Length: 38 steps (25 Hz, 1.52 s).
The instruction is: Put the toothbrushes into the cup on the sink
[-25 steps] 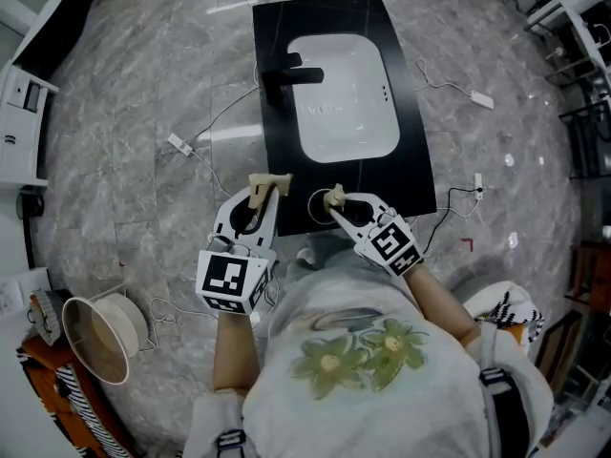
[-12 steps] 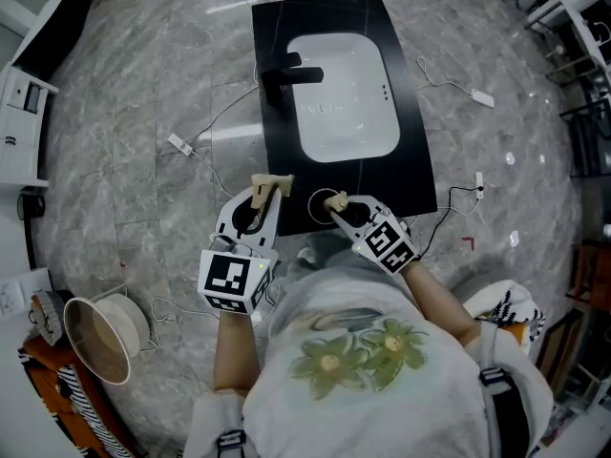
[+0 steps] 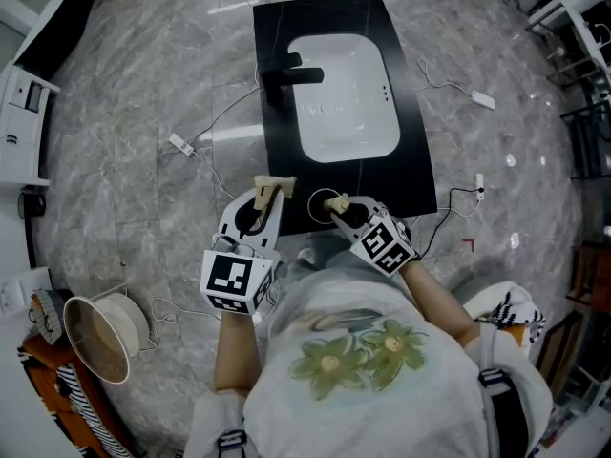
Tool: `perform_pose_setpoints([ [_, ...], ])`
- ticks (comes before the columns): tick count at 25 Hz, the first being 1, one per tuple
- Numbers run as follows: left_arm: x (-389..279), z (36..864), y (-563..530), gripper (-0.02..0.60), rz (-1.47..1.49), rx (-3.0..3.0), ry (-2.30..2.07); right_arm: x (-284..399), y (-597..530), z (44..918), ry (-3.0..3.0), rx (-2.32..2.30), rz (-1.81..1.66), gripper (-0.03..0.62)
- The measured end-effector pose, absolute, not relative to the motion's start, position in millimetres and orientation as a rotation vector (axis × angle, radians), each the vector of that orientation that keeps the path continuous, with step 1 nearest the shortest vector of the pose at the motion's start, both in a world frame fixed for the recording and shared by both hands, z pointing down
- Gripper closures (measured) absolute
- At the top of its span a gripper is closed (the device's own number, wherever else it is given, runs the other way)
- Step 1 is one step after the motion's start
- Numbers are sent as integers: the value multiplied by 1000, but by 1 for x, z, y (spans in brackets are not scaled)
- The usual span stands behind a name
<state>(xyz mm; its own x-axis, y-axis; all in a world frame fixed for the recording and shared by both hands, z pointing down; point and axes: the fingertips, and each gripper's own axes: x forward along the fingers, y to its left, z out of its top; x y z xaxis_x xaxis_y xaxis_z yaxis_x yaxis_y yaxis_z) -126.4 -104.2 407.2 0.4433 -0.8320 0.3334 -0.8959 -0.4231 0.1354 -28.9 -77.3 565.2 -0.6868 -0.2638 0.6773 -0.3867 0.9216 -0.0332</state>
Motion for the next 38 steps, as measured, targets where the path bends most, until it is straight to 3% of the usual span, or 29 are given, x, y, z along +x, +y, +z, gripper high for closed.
perform_pose_setpoints([
  [7,-123,406,-100,541,312,2416,-1483,-23,-78,558,-2379,540,278,526],
  [15,-114,399,-95,541,299,2430,-1476,-12,-78,543,-2412,599,313,464],
  [23,-109,388,-90,541,266,2446,-1467,6,-91,488,-2518,791,310,462],
  [29,-100,381,-88,541,255,2468,-1451,15,-93,448,-2661,846,303,540],
  [38,-94,373,-80,541,231,2486,-1413,17,-89,443,-2677,858,290,546],
])
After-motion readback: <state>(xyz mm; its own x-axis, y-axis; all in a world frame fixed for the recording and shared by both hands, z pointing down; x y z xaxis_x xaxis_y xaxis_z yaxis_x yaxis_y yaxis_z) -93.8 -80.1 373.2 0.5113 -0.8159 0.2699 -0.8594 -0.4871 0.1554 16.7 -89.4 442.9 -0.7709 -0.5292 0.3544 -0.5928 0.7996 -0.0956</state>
